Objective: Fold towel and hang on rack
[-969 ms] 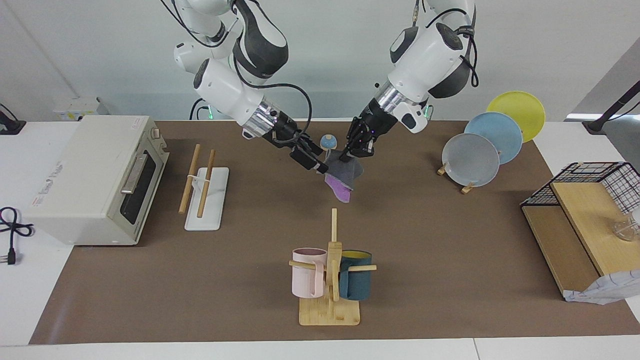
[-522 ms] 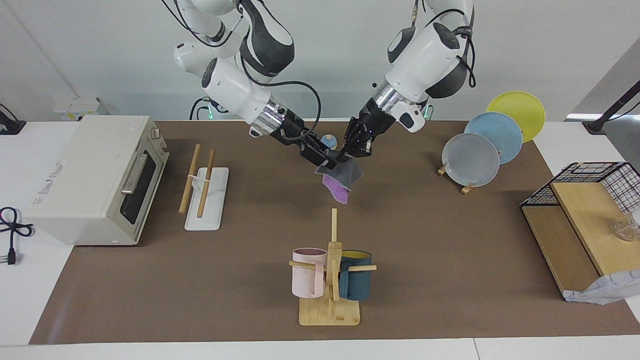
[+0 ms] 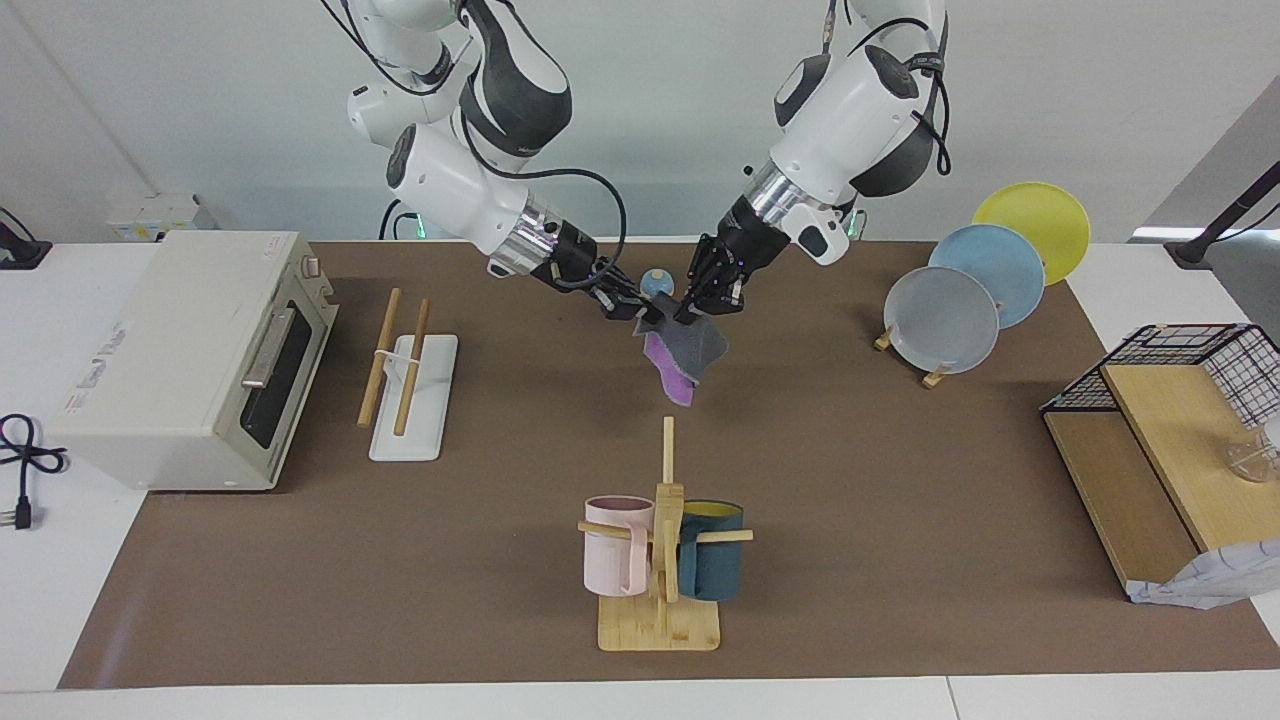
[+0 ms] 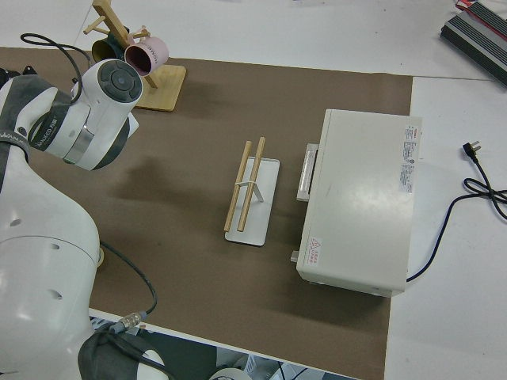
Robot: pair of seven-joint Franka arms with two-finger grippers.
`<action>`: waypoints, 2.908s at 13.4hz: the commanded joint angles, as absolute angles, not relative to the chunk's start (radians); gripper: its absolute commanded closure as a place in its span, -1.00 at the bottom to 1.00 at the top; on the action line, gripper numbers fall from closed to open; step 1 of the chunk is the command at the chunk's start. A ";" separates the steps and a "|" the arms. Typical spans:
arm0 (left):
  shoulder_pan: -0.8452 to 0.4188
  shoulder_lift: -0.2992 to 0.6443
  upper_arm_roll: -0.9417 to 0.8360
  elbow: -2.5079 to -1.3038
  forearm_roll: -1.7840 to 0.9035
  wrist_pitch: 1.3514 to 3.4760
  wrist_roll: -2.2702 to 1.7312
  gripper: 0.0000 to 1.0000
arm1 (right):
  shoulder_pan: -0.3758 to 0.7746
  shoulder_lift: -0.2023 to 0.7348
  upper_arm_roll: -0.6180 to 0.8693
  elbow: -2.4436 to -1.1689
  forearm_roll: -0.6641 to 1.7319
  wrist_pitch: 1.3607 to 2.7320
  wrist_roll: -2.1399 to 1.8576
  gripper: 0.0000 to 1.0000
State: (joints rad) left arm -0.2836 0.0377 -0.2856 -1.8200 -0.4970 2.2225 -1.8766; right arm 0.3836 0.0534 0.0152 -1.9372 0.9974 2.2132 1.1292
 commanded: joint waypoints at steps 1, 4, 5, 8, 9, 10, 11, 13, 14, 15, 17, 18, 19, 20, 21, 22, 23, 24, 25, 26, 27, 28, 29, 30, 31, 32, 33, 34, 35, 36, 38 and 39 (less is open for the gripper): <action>-0.290 0.029 -0.278 -1.835 -0.499 2.241 -1.893 1.00 | 0.331 0.052 0.017 -1.928 0.991 2.146 1.089 1.00; -0.290 0.029 -0.278 -1.838 -0.488 2.235 -1.818 -0.96 | 0.339 0.052 0.018 -1.928 0.989 2.158 1.088 1.00; -0.291 0.023 -0.278 -1.847 -0.488 2.232 -1.797 -1.00 | 0.337 0.052 0.018 -1.928 0.989 2.154 1.078 1.00; -0.282 0.014 -0.275 -1.858 -0.486 2.227 -1.754 -1.00 | 0.334 0.054 0.017 -1.925 0.982 2.140 1.060 1.00; -0.275 0.014 -0.272 -1.859 -0.486 2.224 -1.711 -1.00 | 0.322 0.052 0.015 -1.921 0.927 2.103 1.020 1.00; -0.255 0.012 -0.268 -1.867 -0.486 2.221 -1.656 -1.00 | 0.304 0.052 0.014 -1.898 0.857 2.048 0.952 1.00; -0.223 0.003 -0.268 -1.879 -0.486 2.217 -1.578 -1.00 | 0.273 0.052 0.012 -1.879 0.783 1.993 0.884 1.00; -0.145 -0.009 -0.267 -1.900 -0.486 2.169 -1.389 -1.00 | 0.212 0.035 0.014 -1.870 0.630 1.898 0.685 1.00; -0.096 -0.011 -0.268 -1.904 -0.486 2.140 -1.287 -1.00 | 0.183 0.034 0.012 -1.867 0.555 1.861 0.567 1.00; -0.043 -0.012 -0.267 -1.904 -0.485 2.110 -1.173 -1.00 | 0.149 0.034 0.014 -1.862 0.487 1.833 0.467 1.00; 0.038 -0.012 -0.265 -1.899 -0.474 2.057 -0.954 -1.00 | 0.097 0.032 0.014 -1.855 0.350 1.790 0.294 1.00; 0.084 -0.011 -0.267 -1.881 -0.325 2.007 -0.749 -1.00 | 0.040 0.029 0.014 -1.861 0.240 1.766 0.199 1.00; 0.103 -0.009 -0.264 -1.875 -0.277 1.984 -0.641 -1.00 | 0.011 0.020 0.014 -1.871 0.188 1.760 0.137 1.00; 0.119 -0.005 -0.262 -1.861 -0.255 1.958 -0.561 -1.00 | -0.007 0.020 0.012 -1.871 0.148 1.743 0.097 1.00; 0.132 0.003 -0.262 -1.835 -0.209 1.922 -0.472 -1.00 | -0.038 0.020 0.014 -1.867 0.088 1.737 0.051 1.00; 0.149 0.003 -0.262 -1.815 -0.155 1.889 -0.395 -1.00 | -0.049 0.017 0.014 -1.864 0.036 1.736 -0.001 1.00; 0.155 0.011 -0.261 -1.786 -0.115 1.864 -0.320 -1.00 | -0.060 0.005 0.012 -1.864 -0.016 1.736 -0.050 1.00; 0.150 0.018 -0.259 -1.766 -0.088 1.839 -0.261 -1.00 | -0.081 -0.005 0.014 -1.864 -0.053 1.735 -0.079 1.00; 0.141 0.020 -0.244 -1.740 -0.040 1.806 -0.214 -1.00 | -0.098 -0.012 0.014 -1.867 -0.061 1.732 -0.096 1.00; 0.094 0.020 -0.210 -1.708 0.013 1.760 -0.159 -1.00 | -0.113 -0.015 0.014 -1.870 -0.066 1.732 -0.107 1.00; 0.037 0.017 -0.145 -1.685 0.032 1.711 -0.115 -1.00 | -0.123 -0.015 0.012 -1.874 -0.074 1.732 -0.116 1.00; -0.018 0.009 -0.080 -1.672 0.032 1.671 -0.068 -1.00 | -0.129 -0.020 0.014 -1.884 -0.084 1.739 -0.121 1.00; -0.047 -0.008 -0.040 -1.671 0.032 1.637 -0.034 -1.00 | -0.132 -0.023 0.014 -1.896 -0.086 1.744 -0.120 1.00; -0.048 -0.037 -0.038 -1.684 0.031 1.625 -0.031 -1.00 | -0.130 -0.032 0.014 -1.907 -0.086 1.746 -0.115 1.00; -0.046 -0.052 -0.038 -1.707 0.031 1.615 -0.031 -1.00 | -0.130 -0.035 0.014 -1.920 -0.086 1.750 -0.117 1.00; -0.046 -0.070 -0.040 -1.736 0.029 1.614 -0.038 -1.00 | -0.132 -0.040 0.014 -1.934 -0.086 1.764 -0.117 1.00; -0.051 -0.084 -0.040 -1.764 0.029 1.615 -0.040 -1.00 | -0.132 -0.044 0.014 -1.942 -0.086 1.773 -0.115 1.00; -0.051 -0.100 -0.041 -1.791 0.023 1.626 -0.040 -1.00 | -0.132 -0.044 0.014 -1.942 -0.086 1.772 -0.117 0.79; -0.049 -0.098 -0.043 -1.793 0.017 1.634 -0.040 -1.00 | -0.132 -0.044 0.014 -1.941 -0.086 1.772 -0.118 0.21; -0.045 -0.091 -0.043 -1.781 -0.006 1.650 -0.040 -1.00 | -0.133 -0.043 0.014 -1.939 -0.086 1.770 -0.123 -0.46; -0.041 -0.083 -0.043 -1.764 -0.029 1.674 -0.040 -1.00 | -0.133 -0.041 0.014 -1.931 -0.086 1.769 -0.143 -1.00; -0.038 -0.083 -0.043 -1.764 -0.031 1.674 -0.037 -1.00 | -0.132 -0.043 0.015 -1.928 -0.086 1.769 -0.146 -1.00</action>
State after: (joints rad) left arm -0.0323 -0.0665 -0.0573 -1.7518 -0.0130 1.6538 -0.0490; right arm -0.1166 -0.0200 0.0019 -1.9077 -0.0673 1.7497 -0.1141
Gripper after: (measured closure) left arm 0.000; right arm 0.432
